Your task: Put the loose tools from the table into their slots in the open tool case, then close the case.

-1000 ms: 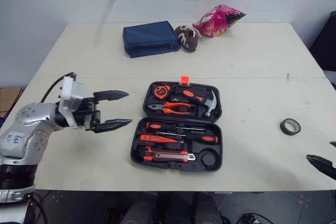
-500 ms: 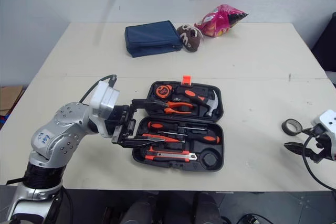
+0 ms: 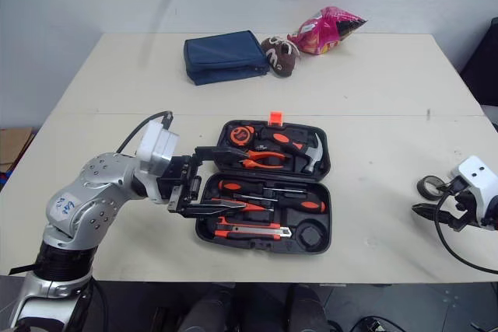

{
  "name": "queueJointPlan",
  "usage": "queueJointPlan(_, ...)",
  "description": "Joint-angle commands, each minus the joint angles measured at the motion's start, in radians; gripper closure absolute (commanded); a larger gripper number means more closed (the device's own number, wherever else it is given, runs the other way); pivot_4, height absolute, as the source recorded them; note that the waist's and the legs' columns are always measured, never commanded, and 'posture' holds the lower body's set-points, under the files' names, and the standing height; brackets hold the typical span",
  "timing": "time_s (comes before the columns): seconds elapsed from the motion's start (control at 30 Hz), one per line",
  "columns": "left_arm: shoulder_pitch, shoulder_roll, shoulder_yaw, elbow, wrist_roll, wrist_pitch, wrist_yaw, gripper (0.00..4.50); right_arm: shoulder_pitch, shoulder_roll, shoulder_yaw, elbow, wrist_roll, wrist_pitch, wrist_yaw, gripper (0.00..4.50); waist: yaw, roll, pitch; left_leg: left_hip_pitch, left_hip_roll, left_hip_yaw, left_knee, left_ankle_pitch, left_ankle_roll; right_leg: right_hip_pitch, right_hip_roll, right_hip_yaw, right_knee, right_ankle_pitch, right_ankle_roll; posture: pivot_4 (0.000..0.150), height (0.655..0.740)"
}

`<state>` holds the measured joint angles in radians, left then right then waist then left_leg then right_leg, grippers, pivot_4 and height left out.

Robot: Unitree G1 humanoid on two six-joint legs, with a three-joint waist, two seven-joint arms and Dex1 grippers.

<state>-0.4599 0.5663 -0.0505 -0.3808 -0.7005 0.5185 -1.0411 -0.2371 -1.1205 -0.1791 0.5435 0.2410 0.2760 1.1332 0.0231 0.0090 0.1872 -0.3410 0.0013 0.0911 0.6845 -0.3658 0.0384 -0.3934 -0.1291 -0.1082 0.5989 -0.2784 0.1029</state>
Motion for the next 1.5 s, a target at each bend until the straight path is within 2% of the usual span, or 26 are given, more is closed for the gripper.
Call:
queueJointPlan(0.03, -0.007, -0.007, 0.009, -0.025, -0.004, -0.018, 0.004, 0.00, -0.010, -0.004, 0.014, 0.020, -0.022, -0.018, 0.034, 1.89, 0.002, 0.000, 0.000, 0.000, 0.000, 0.000, 0.000, 0.000, 0.000, 0.000, 0.000, 0.000, 0.000, 0.000, 0.000, 0.150, 0.7400)
queueJointPlan(0.2, -0.006, -0.015, 0.009, -0.028, -0.004, -0.020, 0.012, 0.00, -0.038, -0.006, 0.007, 0.024, -0.035, -0.064, 0.026, 4.43, -0.001, 0.000, 0.000, 0.000, 0.000, 0.000, 0.000, 0.000, 0.000, 0.000, 0.000, 0.000, 0.000, 0.000, 0.000, 0.150, 0.7400)
queueJointPlan(0.3, -0.002, -0.019, 0.003, -0.026, 0.007, -0.031, 0.010, 0.00, -0.037, -0.013, -0.001, 0.021, -0.043, -0.108, 0.035, 4.48, -0.001, 0.000, 0.000, 0.000, 0.000, 0.000, 0.000, 0.000, 0.000, 0.000, 0.000, 0.000, 0.000, 0.000, 0.000, 0.150, 0.7400)
queueJointPlan(0.43, -0.004, -0.005, 0.002, -0.012, -0.002, -0.038, -0.037, 0.00, 0.011, -0.031, -0.072, -0.160, 0.055, -0.156, 0.153, 4.48, -0.001, 0.000, 0.000, 0.000, 0.000, 0.000, 0.000, 0.000, 0.000, 0.000, 0.001, 0.000, 0.000, 0.000, 0.000, 0.150, 0.7400)
queueJointPlan(0.6, -0.004, 0.031, -0.004, 0.028, 0.016, -0.075, -0.131, 0.00, 0.132, -0.057, -0.097, -0.597, 0.221, 0.062, 0.241, 4.48, 0.000, 0.001, 0.001, 0.000, 0.001, -0.001, 0.000, 0.000, -0.001, 0.000, 0.001, 0.000, 0.002, 0.000, 0.000, 0.150, 0.7400)
queueJointPlan(0.73, -0.011, 0.023, -0.002, 0.049, 0.031, -0.102, -0.138, 0.00, 0.195, -0.029, -0.091, -0.908, 0.392, 0.254, 0.196, 4.48, 0.003, 0.000, 0.001, -0.001, 0.002, -0.002, 0.000, 0.000, -0.001, 0.000, -0.001, -0.001, -0.001, 0.000, 0.000, 0.150, 0.7400)
queueJointPlan(0.8, -0.012, 0.022, -0.003, 0.056, 0.034, -0.108, -0.143, 0.00, 0.207, -0.021, -0.086, -0.992, 0.438, 0.309, 0.172, 4.48, 0.004, 0.000, 0.001, -0.002, 0.002, -0.004, 0.000, 0.000, -0.002, 0.000, -0.002, -0.002, -0.002, 0.000, 0.000, 0.150, 0.7400)
queueJointPlan(0.9, -0.001, 0.015, -0.010, 0.051, 0.046, -0.121, -0.138, 0.00, 0.163, 0.044, 0.085, -1.191, 0.448, 0.347, 0.098, 4.48, 0.003, -0.002, 0.001, -0.004, 0.001, -0.005, 0.000, 0.000, -0.002, 0.000, -0.003, -0.004, -0.004, 0.000, 0.000, 0.150, 0.7400)
queueJointPlan(1.0, 0.003, 0.021, -0.011, 0.053, 0.051, -0.123, -0.142, 0.00, 0.116, 0.068, 0.175, -1.221, 0.413, 0.375, 0.062, 4.48, 0.001, -0.003, 0.002, -0.004, 0.002, -0.006, 0.000, -0.001, -0.002, -0.001, -0.002, -0.005, -0.004, 0.000, 0.000, 0.150, 0.7400)
queueJointPlan(1.23, 0.010, 0.029, -0.016, 0.043, 0.059, -0.120, -0.142, 0.00, 0.027, 0.069, 0.354, -1.157, 0.285, 0.398, 0.046, 4.48, 0.002, -0.003, 0.003, -0.007, 0.001, -0.008, 0.001, 0.000, -0.001, -0.001, -0.002, -0.007, -0.005, 0.001, 0.001, 0.150, 0.7400)
queueJointPlan(1.5, 0.030, 0.043, -0.009, 0.013, 0.057, -0.104, -0.121, 0.00, -0.040, 0.013, 0.416, -1.077, 0.215, 0.442, 0.081, 4.48, 0.001, -0.003, 0.003, -0.012, 0.000, -0.012, 0.003, 0.000, -0.001, -0.002, -0.002, -0.013, -0.004, 0.001, 0.001, 0.150, 0.7400)
